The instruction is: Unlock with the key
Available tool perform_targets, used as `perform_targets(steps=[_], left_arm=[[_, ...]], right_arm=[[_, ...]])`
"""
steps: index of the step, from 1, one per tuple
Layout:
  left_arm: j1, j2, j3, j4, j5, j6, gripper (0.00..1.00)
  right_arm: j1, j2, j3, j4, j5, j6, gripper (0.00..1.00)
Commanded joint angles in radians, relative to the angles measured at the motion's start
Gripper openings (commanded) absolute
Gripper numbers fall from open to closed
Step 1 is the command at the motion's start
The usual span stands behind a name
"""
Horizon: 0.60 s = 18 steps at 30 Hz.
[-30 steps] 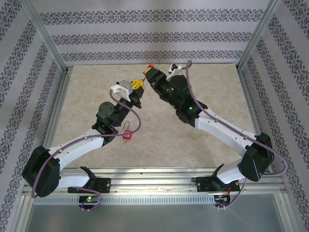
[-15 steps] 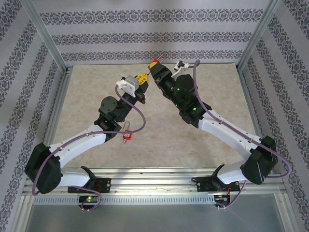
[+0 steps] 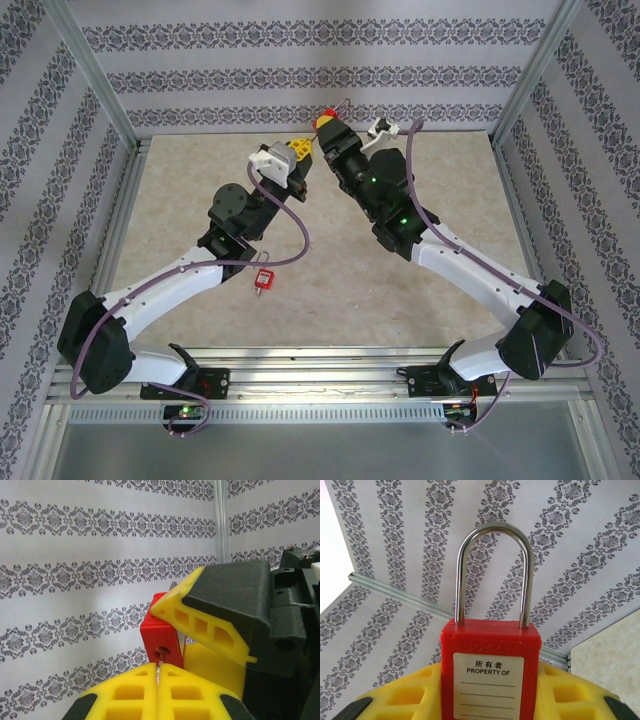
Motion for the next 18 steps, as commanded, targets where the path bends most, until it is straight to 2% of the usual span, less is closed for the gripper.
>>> perform_targets(steps=[1,5,8,13,16,18], left_arm=[[0.015,0.047,0.063,0.010,0.155,-0.013,0.00],[0.031,0.028,0.073,-0.061,0.200,0.013,0.00],[0.007,0.011,0.063,-0.101,0.118,0.052,0.00],[-0.072,0.079,-0.003,0.051,0.013,0.106,0.00],[-0.055,0.109,-0.038,0.172,-0.027,0.041,0.00],[-0.027,0.099,-0.036,0.148,0.008,-0.018,0.00]], right_arm=[[0.144,0.063,-0.030,-0.199,-0.552,-0.010,0.00],[0.133,0.072,-0.029,-0.214,-0.594,-0.005,0.00],[0.116,0.059,-0.050,-0.219,-0.585,0.000,0.00],[0.117,0.081,-0.031,-0.186,-0.595,0.013,0.00],[0.116,0.085,-0.030,-0.196,-0.597,-0.003,0.00],[0.104,0.070,-0.043,-0.211,-0.597,-0.016,0.00]])
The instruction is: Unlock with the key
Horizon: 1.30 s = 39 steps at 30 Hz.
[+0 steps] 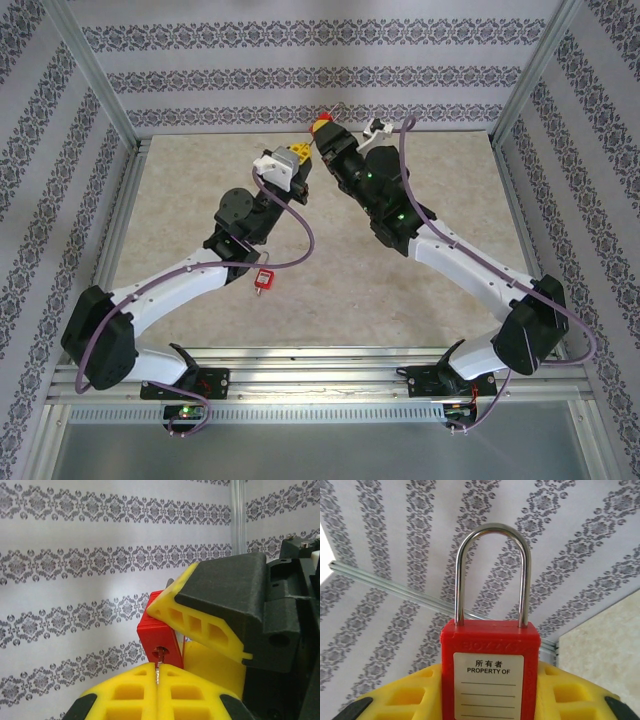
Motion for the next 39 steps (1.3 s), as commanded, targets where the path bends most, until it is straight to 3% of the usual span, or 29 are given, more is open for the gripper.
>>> perform_targets(steps=[1,4,10,14,19,28,35,39], left_arm=[[-0.009,0.055,0.025,0.053,0.107,-0.028,0.00],[0.010,0.027,0.023,0.049,0.130,-0.065,0.00],[0.030,0.038,0.041,0.066,0.375,-0.170,0.00],[0.028,0.049,0.027,0.113,0.420,-0.205,0.00],[0.053,-0.003,0.092,-0.026,0.454,-0.270,0.00],[0.130,-0.022,0.098,0.060,0.600,-0.473,0.00],[0.127,-0.031,0.063,0.065,0.576,-0.425,0.00],[0.080,-0.046,0.059,-0.037,0.497,-0.259,0.00]], right_arm=[[0.127,0.026,-0.055,-0.180,-0.525,-0.022,0.00],[0.105,0.004,-0.078,-0.187,-0.530,-0.024,0.00],[0.107,0.019,-0.054,-0.174,-0.551,-0.011,0.00],[0.116,0.023,-0.040,-0.186,-0.554,-0.017,0.00],[0.120,0.019,-0.065,-0.197,-0.551,-0.027,0.00],[0.124,0.022,-0.052,-0.220,-0.565,-0.053,0.00],[0.132,0.028,-0.046,-0.233,-0.552,-0.031,0.00],[0.147,0.036,-0.034,-0.244,-0.534,-0.021,0.00]])
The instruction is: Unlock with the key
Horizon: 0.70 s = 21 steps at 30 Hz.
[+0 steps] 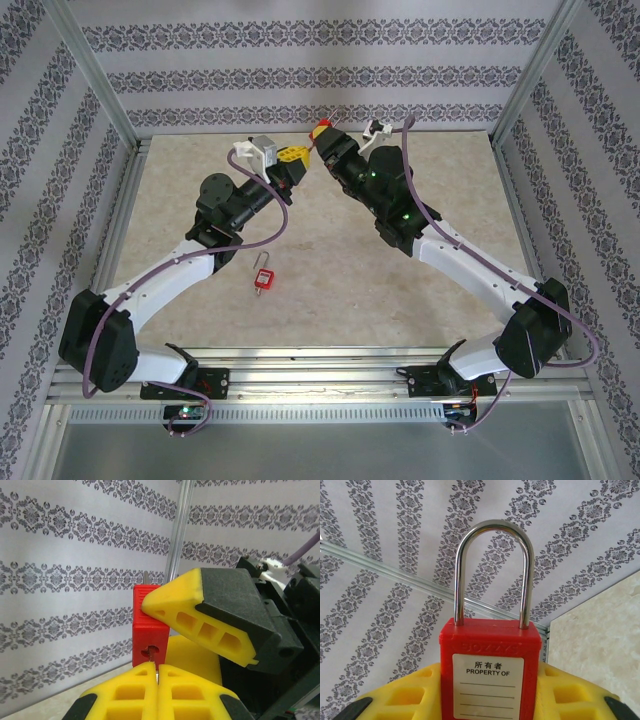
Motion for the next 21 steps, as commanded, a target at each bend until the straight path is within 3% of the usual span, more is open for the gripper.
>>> perform_targets(steps=[1,3,7,13,15,18,21], left_arm=[[-0.107,-0.018,0.045,0.026,0.015,0.169,0.00],[-0.153,-0.016,0.054,-0.027,-0.056,0.282,0.00],[-0.194,-0.011,0.063,-0.045,-0.109,0.375,0.00],[-0.200,0.009,0.058,-0.001,-0.073,0.431,0.00],[-0.164,0.015,0.048,0.068,-0.039,0.350,0.00],[-0.057,0.054,0.049,0.235,0.105,0.049,0.00],[-0.052,0.080,0.112,0.224,0.230,-0.050,0.00]], right_arm=[[0.175,0.059,-0.016,-0.203,-0.436,-0.003,0.00],[0.184,0.067,-0.010,-0.202,-0.430,-0.001,0.00],[0.194,0.080,-0.006,-0.208,-0.414,-0.008,0.00],[0.203,0.100,0.014,-0.206,-0.427,-0.011,0.00],[0.205,0.102,0.016,-0.209,-0.431,-0.012,0.00],[0.205,0.097,0.007,-0.208,-0.429,-0.014,0.00],[0.205,0.094,0.002,-0.208,-0.431,-0.016,0.00]])
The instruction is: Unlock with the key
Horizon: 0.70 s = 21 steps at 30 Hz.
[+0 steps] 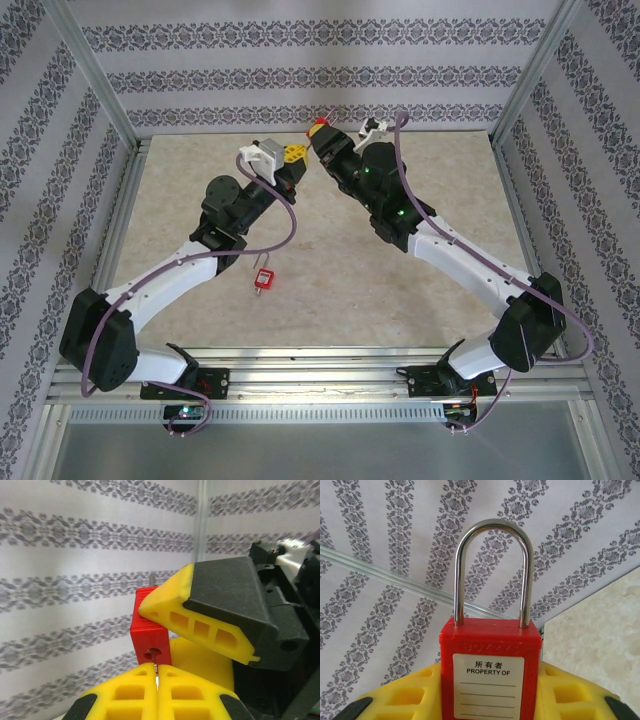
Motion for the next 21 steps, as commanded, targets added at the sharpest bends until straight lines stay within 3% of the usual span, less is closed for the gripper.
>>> perform_targets(steps=[1,7,16,21], left_arm=[[-0.028,0.067,0.123,0.220,0.350,-0.206,0.00],[-0.031,0.051,0.140,0.212,0.389,-0.229,0.00],[-0.192,0.006,0.116,-0.002,0.138,0.188,0.00],[-0.216,0.015,0.130,-0.028,0.137,0.260,0.00]], right_arm=[[0.196,0.053,-0.037,-0.185,-0.463,-0.018,0.00],[0.194,0.049,-0.040,-0.187,-0.463,-0.019,0.00],[0.200,0.060,-0.027,-0.188,-0.452,-0.013,0.00],[0.205,0.068,-0.023,-0.184,-0.455,-0.010,0.00]])
